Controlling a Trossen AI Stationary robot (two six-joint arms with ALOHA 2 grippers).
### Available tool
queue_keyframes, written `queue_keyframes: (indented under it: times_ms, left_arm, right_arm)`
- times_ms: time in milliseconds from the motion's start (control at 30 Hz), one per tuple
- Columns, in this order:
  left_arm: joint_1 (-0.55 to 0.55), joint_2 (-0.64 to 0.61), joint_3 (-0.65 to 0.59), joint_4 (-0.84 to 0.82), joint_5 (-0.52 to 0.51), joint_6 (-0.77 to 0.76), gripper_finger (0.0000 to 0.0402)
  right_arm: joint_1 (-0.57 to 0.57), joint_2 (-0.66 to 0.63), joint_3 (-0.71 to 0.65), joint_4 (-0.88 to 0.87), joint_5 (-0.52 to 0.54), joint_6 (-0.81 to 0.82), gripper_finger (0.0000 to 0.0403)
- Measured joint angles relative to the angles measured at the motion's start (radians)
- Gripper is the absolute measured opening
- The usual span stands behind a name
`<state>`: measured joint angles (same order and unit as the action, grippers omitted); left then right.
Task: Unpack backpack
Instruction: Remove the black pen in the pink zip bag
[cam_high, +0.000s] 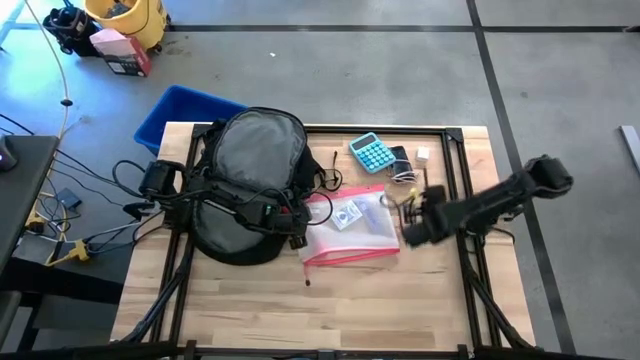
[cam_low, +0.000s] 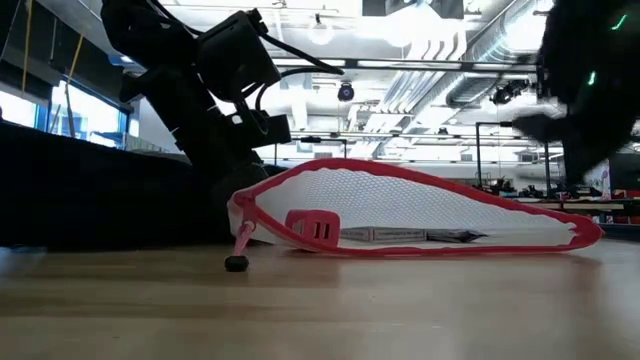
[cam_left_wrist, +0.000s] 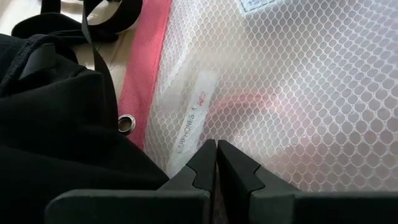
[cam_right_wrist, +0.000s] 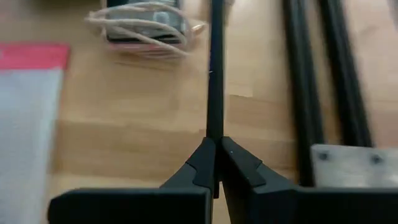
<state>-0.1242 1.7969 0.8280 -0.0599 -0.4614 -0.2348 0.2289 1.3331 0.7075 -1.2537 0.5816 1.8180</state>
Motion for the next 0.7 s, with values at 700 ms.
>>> queue_keyframes:
  times_ms: [700]
  left_arm:
    - [-0.031, 0.001, 0.022, -0.005, 0.034, -0.022, 0.0000]
  right_arm:
    - [-0.526, 0.228, 0.030, 0.229, -0.194, -0.529, 0.0003]
